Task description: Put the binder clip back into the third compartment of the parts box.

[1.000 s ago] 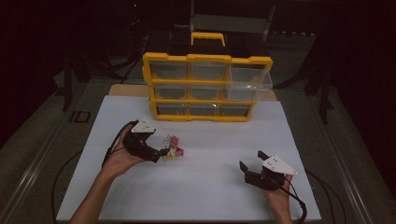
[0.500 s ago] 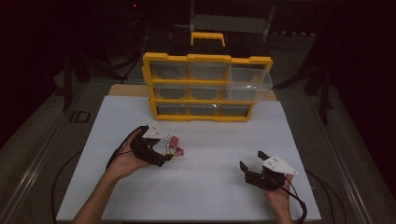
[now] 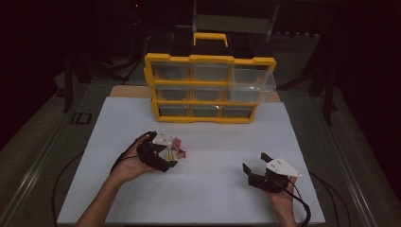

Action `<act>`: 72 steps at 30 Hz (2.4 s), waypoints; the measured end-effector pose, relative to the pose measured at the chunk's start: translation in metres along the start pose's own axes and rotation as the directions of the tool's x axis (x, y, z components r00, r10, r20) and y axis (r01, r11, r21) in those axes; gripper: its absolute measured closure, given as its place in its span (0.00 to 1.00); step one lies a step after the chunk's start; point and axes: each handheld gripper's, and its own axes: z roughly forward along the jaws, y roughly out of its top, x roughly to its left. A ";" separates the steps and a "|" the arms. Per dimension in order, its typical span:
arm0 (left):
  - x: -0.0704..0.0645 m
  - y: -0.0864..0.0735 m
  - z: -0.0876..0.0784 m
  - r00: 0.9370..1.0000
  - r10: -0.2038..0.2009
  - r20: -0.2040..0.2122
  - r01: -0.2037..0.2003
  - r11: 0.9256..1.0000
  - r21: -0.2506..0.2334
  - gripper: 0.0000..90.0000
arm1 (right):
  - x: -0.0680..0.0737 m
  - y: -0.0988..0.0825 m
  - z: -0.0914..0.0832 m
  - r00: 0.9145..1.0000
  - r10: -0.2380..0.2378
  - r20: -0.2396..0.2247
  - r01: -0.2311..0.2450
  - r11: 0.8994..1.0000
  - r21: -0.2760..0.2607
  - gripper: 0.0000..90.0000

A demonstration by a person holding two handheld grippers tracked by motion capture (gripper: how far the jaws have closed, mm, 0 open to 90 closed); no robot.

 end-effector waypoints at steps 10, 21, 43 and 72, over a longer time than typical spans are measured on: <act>0.000 0.000 0.008 1.000 0.011 0.023 -0.012 0.999 0.036 0.38 | 0.000 0.000 0.000 1.000 -0.001 -0.004 0.001 1.000 0.001 0.21; -0.002 -0.001 0.018 0.999 0.028 0.020 -0.030 0.996 0.089 0.44 | 0.000 0.000 0.000 1.000 -0.002 -0.006 0.002 1.000 0.003 0.21; -0.004 0.002 0.038 0.998 0.063 0.000 -0.062 0.987 0.150 0.72 | 0.000 0.000 0.001 1.000 -0.003 -0.008 0.003 1.000 0.004 0.21; -0.007 0.016 0.035 0.996 0.084 -0.019 -0.081 0.990 0.114 1.00 | 0.000 0.000 0.000 1.000 -0.004 -0.011 0.004 1.000 0.003 0.21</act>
